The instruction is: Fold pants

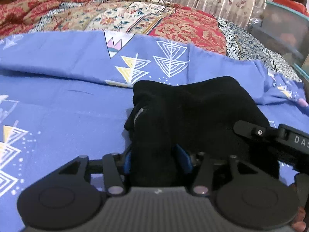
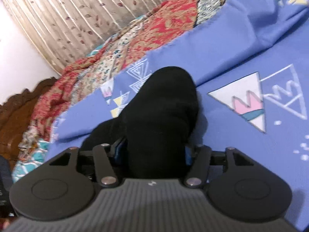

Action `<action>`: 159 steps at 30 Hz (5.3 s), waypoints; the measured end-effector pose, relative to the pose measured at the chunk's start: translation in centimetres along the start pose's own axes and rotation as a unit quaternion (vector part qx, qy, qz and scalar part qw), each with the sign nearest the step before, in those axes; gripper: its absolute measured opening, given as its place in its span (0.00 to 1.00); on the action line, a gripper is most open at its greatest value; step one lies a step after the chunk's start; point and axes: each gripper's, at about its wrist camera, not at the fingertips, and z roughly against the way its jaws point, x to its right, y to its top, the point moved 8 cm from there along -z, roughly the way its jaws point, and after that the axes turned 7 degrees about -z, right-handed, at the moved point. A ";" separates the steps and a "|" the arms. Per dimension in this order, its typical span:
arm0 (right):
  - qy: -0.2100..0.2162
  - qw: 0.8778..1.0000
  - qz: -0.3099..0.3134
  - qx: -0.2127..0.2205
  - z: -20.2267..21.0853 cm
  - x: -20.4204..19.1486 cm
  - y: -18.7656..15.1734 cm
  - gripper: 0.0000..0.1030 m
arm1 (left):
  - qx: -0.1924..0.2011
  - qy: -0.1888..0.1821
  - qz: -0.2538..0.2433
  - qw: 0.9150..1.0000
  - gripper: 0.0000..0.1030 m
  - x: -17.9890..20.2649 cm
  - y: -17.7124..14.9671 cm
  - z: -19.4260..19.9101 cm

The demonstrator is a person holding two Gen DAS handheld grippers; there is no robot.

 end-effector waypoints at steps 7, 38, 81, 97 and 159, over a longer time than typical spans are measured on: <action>-0.087 0.994 0.038 0.055 7.0 0.6 -3.1 0.80 | -0.027 0.041 0.001 0.999 0.52 0.6 -3.3 5.7; -0.152 0.986 -0.022 -0.062 18.0 0.5 -20.1 0.89 | -0.088 0.115 -0.032 0.989 1.00 2.9 -19.6 16.7; -0.113 0.990 -0.051 -0.074 21.1 -1.1 -20.2 1.00 | -0.057 0.147 -0.054 0.986 1.00 3.4 -19.2 20.8; -0.112 0.990 -0.046 -0.074 21.2 -1.1 -20.1 1.00 | -0.084 0.161 -0.042 0.983 1.00 2.7 -20.0 20.7; -0.116 0.989 -0.039 -0.078 21.1 -0.9 -20.2 1.00 | -0.104 0.177 -0.052 0.977 1.00 2.1 -21.2 20.0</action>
